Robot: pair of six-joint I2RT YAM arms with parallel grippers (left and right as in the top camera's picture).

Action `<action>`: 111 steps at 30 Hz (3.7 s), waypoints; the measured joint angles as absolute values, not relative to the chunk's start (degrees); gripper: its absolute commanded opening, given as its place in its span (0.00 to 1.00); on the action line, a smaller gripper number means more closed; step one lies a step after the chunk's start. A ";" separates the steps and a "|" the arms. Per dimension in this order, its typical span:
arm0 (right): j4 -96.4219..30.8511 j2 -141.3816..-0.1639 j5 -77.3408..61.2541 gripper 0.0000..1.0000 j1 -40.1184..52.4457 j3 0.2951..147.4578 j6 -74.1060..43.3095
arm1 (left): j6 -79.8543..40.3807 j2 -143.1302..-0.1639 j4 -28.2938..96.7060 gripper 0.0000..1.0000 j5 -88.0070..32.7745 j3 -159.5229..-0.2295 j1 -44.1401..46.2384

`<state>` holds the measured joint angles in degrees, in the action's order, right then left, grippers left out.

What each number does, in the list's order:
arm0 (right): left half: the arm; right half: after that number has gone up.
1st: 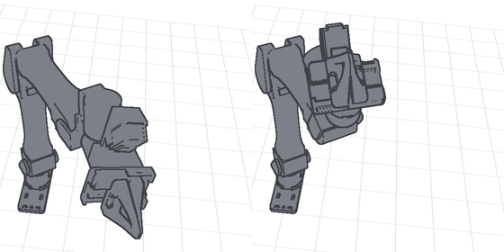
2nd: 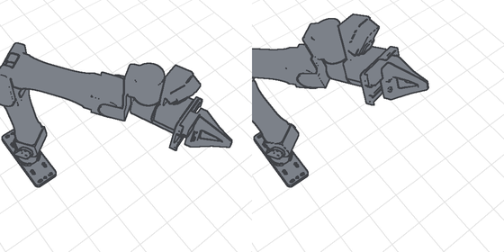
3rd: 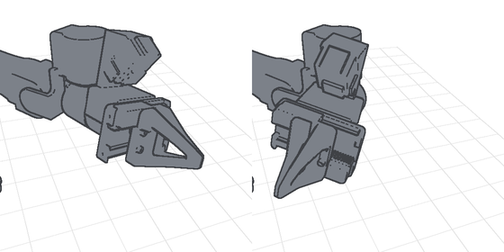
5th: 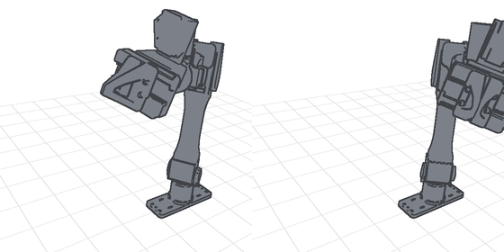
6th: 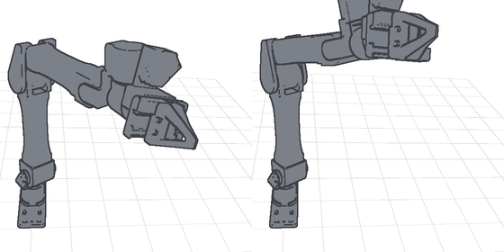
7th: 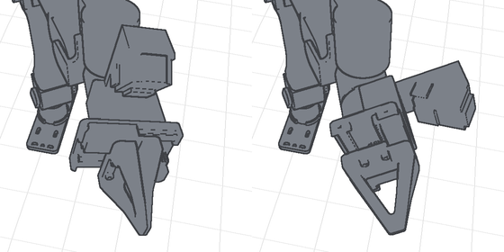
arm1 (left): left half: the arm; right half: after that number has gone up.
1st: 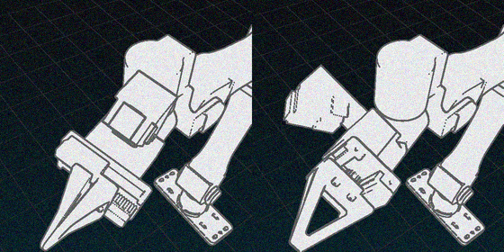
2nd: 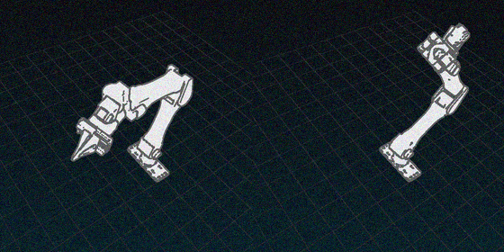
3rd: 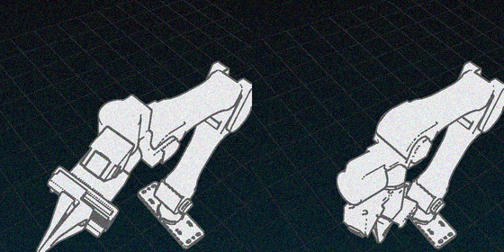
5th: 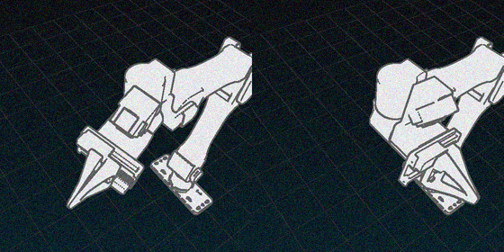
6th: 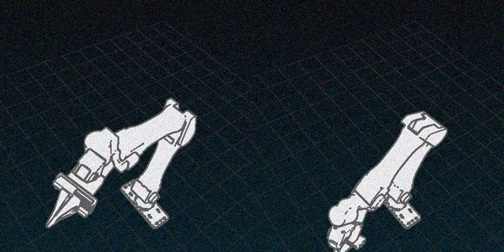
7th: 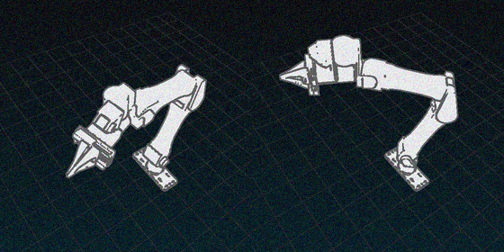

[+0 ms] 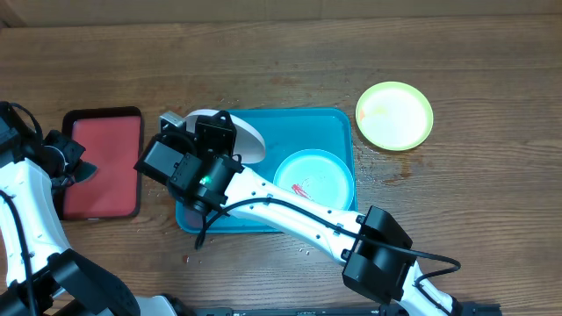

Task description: Clean dirty plates on tray and stack at the side

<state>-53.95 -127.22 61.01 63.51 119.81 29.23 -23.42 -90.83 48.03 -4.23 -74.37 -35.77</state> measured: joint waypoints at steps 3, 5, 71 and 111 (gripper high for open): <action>-54.02 -127.22 61.17 0.04 63.35 119.81 29.78 | -23.42 -90.83 48.03 0.04 -4.23 -74.37 -35.77; -53.98 -127.22 61.32 0.04 63.11 119.81 29.74 | -23.42 -90.83 48.03 0.04 -4.23 -74.37 -35.77; -61.54 -118.28 -19.31 0.52 -7.22 96.20 -6.22 | -23.42 -95.24 43.64 0.04 -4.49 -74.35 -35.77; -62.50 -106.89 -7.01 0.57 18.41 94.30 -6.11 | -23.40 -104.38 37.69 0.04 -8.10 -75.00 -34.15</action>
<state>-62.50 -106.89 -7.01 18.41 94.30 -6.11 -23.40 -104.38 37.69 -8.10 -75.00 -34.15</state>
